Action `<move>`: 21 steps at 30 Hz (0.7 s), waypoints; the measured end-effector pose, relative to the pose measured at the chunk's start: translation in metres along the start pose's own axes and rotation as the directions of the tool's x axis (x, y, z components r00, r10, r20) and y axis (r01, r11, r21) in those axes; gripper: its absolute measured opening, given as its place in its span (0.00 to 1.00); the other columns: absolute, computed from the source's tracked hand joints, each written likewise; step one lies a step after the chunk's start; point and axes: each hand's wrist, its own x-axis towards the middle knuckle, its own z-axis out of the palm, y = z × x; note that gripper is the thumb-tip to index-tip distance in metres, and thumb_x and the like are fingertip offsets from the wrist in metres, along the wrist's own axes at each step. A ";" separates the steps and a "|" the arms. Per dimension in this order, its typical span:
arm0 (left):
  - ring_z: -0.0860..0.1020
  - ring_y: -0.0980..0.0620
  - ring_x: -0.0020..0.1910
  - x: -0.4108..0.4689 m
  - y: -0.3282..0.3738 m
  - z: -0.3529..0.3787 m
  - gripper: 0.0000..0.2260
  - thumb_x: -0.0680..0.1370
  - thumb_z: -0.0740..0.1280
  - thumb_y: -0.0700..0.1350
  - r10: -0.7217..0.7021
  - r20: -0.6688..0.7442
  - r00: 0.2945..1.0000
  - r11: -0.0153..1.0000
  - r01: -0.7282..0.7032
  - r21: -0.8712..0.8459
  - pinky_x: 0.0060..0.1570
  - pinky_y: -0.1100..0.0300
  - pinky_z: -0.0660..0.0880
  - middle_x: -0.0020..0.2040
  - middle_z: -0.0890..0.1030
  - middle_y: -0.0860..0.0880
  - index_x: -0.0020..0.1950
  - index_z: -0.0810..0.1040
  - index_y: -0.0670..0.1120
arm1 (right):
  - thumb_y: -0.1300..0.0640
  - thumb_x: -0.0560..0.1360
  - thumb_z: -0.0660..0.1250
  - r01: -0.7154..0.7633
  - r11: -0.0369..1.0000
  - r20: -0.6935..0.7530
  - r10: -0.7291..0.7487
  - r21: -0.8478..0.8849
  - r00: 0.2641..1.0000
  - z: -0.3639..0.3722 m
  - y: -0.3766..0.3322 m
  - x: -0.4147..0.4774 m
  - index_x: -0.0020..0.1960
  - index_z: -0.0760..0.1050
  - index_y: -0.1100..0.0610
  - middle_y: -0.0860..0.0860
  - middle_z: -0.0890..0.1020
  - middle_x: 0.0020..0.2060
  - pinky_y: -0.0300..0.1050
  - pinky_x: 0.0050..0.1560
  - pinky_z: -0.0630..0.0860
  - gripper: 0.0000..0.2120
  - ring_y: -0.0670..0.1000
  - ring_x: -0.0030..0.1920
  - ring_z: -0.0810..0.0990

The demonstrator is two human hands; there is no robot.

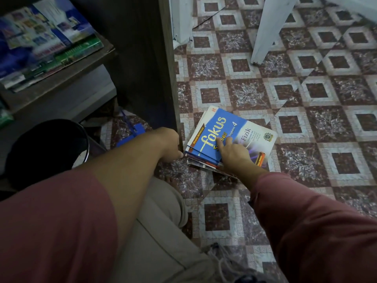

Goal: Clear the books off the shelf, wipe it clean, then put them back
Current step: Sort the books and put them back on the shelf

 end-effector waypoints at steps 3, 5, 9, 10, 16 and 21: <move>0.75 0.46 0.60 -0.001 -0.003 0.001 0.20 0.80 0.65 0.53 -0.009 0.003 1.000 1.000 0.009 -0.004 0.54 0.56 0.73 0.64 0.75 0.45 0.68 0.73 0.45 | 0.52 0.76 0.66 0.005 1.000 0.011 -0.005 0.013 1.000 0.002 0.001 0.001 0.78 0.44 0.57 0.62 0.63 0.70 0.47 0.34 0.69 0.41 0.59 0.53 0.79; 0.75 0.46 0.61 -0.002 -0.004 0.001 0.20 0.80 0.65 0.53 -0.015 0.001 1.000 1.000 0.015 -0.006 0.55 0.56 0.72 0.65 0.75 0.45 0.69 0.73 0.45 | 0.50 0.75 0.67 0.023 0.999 0.022 -0.024 0.031 0.999 0.002 0.004 0.002 0.78 0.44 0.56 0.62 0.63 0.70 0.47 0.36 0.70 0.43 0.60 0.54 0.78; 0.75 0.46 0.60 -0.005 -0.006 0.003 0.20 0.79 0.65 0.53 -0.023 -0.003 1.000 1.000 0.023 -0.006 0.56 0.56 0.73 0.64 0.75 0.45 0.68 0.73 0.45 | 0.46 0.72 0.71 0.058 0.998 0.042 -0.059 0.022 0.997 0.000 0.005 0.001 0.78 0.42 0.57 0.62 0.63 0.69 0.48 0.40 0.72 0.49 0.59 0.53 0.78; 0.75 0.46 0.60 -0.005 -0.006 0.003 0.20 0.80 0.65 0.52 -0.024 0.000 1.000 1.000 0.024 -0.009 0.57 0.56 0.73 0.64 0.75 0.45 0.68 0.73 0.45 | 0.46 0.71 0.71 0.062 0.998 0.045 -0.063 0.018 0.997 0.001 0.003 -0.001 0.78 0.42 0.57 0.63 0.63 0.69 0.48 0.40 0.72 0.50 0.60 0.52 0.78; 0.75 0.46 0.60 -0.009 -0.010 0.006 0.20 0.79 0.65 0.52 -0.026 -0.014 1.000 1.000 0.025 -0.009 0.60 0.54 0.74 0.64 0.75 0.45 0.68 0.73 0.45 | 0.45 0.70 0.72 0.076 0.997 0.028 -0.077 0.007 0.997 0.008 -0.006 -0.001 0.77 0.33 0.58 0.68 0.58 0.72 0.57 0.58 0.73 0.56 0.63 0.57 0.78; 0.75 0.46 0.60 -0.005 -0.013 0.009 0.19 0.79 0.65 0.52 -0.014 -0.010 1.000 1.000 0.014 0.020 0.61 0.52 0.74 0.64 0.76 0.45 0.68 0.73 0.44 | 0.37 0.73 0.62 0.053 0.998 -0.024 -0.053 -0.020 0.998 0.016 -0.004 -0.006 0.78 0.36 0.58 0.64 0.55 0.75 0.60 0.67 0.66 0.49 0.65 0.67 0.69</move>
